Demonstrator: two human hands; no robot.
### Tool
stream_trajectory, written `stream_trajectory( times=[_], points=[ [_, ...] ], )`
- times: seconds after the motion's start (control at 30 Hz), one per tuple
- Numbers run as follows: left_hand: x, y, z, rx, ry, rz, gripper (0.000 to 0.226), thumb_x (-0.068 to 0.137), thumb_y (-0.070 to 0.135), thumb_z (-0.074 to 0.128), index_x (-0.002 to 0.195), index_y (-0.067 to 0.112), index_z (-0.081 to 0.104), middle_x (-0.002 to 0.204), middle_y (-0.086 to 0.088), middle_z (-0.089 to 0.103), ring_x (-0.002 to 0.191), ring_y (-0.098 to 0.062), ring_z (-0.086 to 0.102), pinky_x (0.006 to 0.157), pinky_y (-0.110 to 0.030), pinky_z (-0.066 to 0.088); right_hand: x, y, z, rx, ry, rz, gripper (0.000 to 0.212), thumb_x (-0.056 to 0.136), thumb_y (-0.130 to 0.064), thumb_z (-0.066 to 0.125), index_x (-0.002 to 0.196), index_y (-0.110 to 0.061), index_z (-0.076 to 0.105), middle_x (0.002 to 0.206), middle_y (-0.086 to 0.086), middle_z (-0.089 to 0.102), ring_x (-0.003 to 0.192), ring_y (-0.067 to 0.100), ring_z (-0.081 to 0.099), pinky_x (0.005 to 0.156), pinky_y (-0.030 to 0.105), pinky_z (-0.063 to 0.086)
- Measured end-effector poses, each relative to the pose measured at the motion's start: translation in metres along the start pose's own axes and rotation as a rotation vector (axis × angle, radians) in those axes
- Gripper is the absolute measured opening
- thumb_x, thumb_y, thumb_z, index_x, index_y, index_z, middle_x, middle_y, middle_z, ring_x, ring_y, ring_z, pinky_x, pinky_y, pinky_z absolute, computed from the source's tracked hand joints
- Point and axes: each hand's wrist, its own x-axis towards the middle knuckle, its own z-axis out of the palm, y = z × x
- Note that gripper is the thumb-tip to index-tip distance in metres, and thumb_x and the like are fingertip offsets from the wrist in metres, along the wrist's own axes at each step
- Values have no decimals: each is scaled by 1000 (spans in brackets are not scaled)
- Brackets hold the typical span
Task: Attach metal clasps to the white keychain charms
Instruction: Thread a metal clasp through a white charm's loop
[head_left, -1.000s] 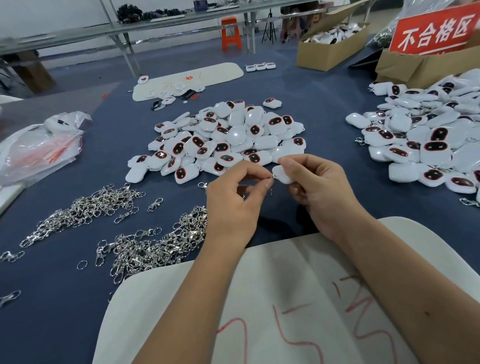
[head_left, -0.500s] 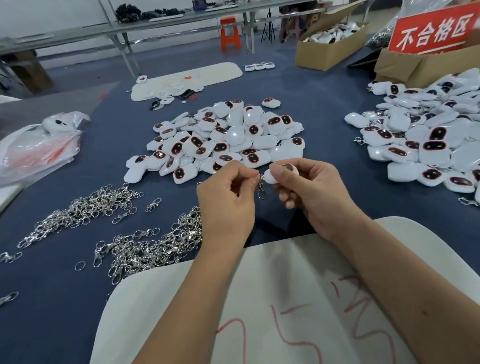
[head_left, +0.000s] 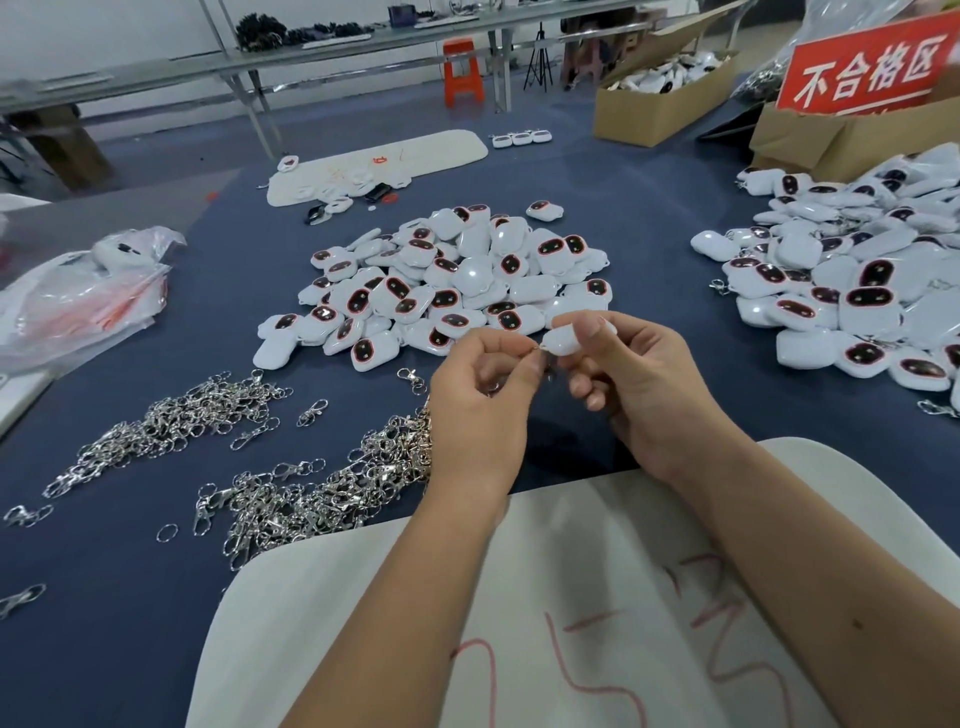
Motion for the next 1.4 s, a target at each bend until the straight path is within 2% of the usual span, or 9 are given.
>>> stream_trajectory(
  times=[0.17,0.4,0.57,0.67,0.87,1.0,1.13,1.23,1.4],
  points=[
    [-1,2,-2,-341,1,-210,9,89,0,73,94,8,70,72,-4,69,73,-17,63,79,-31,53,1,1,1,12,3,15,59,69,-50,79,101,-2,71,72,5,71,50,9,58,44,16,44],
    [1,3,-2,-394,68,-251,17,88,-4,71,83,12,76,71,-5,73,70,-13,67,75,-24,58,2,4,0,4,-26,33,56,70,-45,81,105,-2,72,77,7,75,52,9,60,47,15,46],
    [10,-2,-12,184,90,154,21,85,-1,76,80,19,76,74,5,74,71,-8,69,73,-20,52,1,5,-2,-22,-72,43,37,75,-26,84,102,-3,74,78,10,73,56,10,61,51,16,48],
    [12,-2,-18,363,37,306,20,84,0,75,81,20,77,76,13,73,75,-2,67,74,-16,50,1,6,-2,-45,-67,27,35,78,-25,84,102,-2,75,78,10,73,57,10,62,51,16,49],
    [11,-3,-20,646,-58,511,12,84,8,68,85,15,78,82,4,74,82,-17,67,80,-33,53,1,8,-2,-98,-44,2,28,77,-30,84,93,-8,77,76,10,71,56,12,62,50,18,49],
    [5,-2,-10,213,34,201,13,88,3,73,89,15,73,80,6,72,76,-4,67,73,-16,50,0,5,-1,-40,-66,-17,42,78,-33,81,106,-3,73,80,9,72,57,11,62,51,17,49],
    [-2,2,0,-246,-60,-161,7,96,6,66,94,13,68,89,-9,74,89,-20,67,91,-40,54,-1,1,-2,61,-72,-6,49,75,-30,80,114,-2,69,81,8,74,57,10,62,50,16,47],
    [-2,4,-1,-361,-74,-217,10,98,5,62,92,12,66,84,-7,73,87,-18,69,94,-39,55,-2,1,-1,61,-77,4,46,76,-28,79,113,-3,69,80,7,74,56,9,61,49,16,47],
    [-1,4,-2,-381,-34,-210,7,97,-1,62,94,5,65,78,-11,70,73,-17,71,68,-26,57,-1,2,0,33,-58,0,53,70,-36,83,109,-3,69,78,7,73,56,10,60,49,17,46]
  ],
)
